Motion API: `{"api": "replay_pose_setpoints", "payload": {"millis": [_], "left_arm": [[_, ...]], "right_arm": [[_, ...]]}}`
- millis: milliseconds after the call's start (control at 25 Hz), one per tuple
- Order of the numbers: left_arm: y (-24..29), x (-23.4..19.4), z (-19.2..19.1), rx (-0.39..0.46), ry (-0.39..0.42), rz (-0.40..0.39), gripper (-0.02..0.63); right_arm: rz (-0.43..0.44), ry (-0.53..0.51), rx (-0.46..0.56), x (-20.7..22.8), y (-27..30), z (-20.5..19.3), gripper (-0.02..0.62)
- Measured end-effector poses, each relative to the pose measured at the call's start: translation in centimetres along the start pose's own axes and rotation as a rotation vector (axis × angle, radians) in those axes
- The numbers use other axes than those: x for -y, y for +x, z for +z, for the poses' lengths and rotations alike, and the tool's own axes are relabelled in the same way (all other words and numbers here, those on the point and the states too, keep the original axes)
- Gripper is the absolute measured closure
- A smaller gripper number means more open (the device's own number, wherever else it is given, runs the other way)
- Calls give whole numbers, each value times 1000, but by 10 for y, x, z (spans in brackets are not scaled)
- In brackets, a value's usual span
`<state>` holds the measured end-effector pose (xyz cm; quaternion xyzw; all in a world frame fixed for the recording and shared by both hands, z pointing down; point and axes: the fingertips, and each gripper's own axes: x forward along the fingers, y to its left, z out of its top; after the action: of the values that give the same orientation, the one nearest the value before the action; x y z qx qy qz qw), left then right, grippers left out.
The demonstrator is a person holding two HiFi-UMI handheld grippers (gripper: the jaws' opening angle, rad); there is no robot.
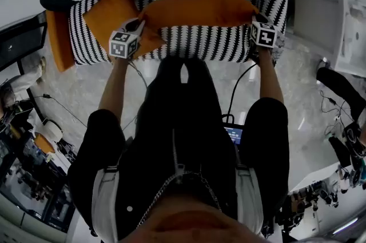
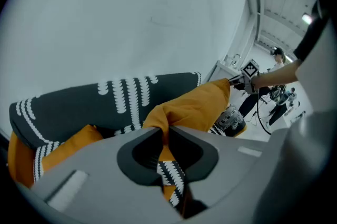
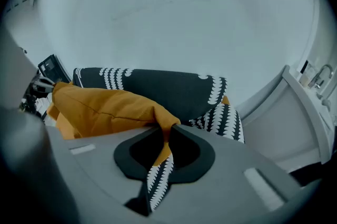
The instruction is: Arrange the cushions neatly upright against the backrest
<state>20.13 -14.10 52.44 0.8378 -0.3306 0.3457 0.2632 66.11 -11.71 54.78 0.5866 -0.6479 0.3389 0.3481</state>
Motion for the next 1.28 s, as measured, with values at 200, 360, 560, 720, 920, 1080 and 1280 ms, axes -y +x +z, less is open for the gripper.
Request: {"api": "replay_pose_setpoints", "payload": {"millis": [200,360,560,720,920,1080,1280], "left_arm": [[44,-27,-7,-72,-94,-22,565],[71,-49,36,-26,-113,-12,563],[103,-80,70,7,-158,1,560],[111,-106,87,46,-177,27,552],[91,-126,103,144,-176,71,488],[79,-127,97,156,-182,99,488],[44,-128,69,160,-178,158,493]], "right_arm": [[-43,42,-59,3,40,9,563],[-73,145,-15,25,67,45,560],[-168,167,1,41,92,82,546],[-230,165,48,42,96,111,509],[-211,155,106,26,81,120,500],[-161,147,113,13,82,108,506],[-56,134,110,-32,84,83,518]]}}
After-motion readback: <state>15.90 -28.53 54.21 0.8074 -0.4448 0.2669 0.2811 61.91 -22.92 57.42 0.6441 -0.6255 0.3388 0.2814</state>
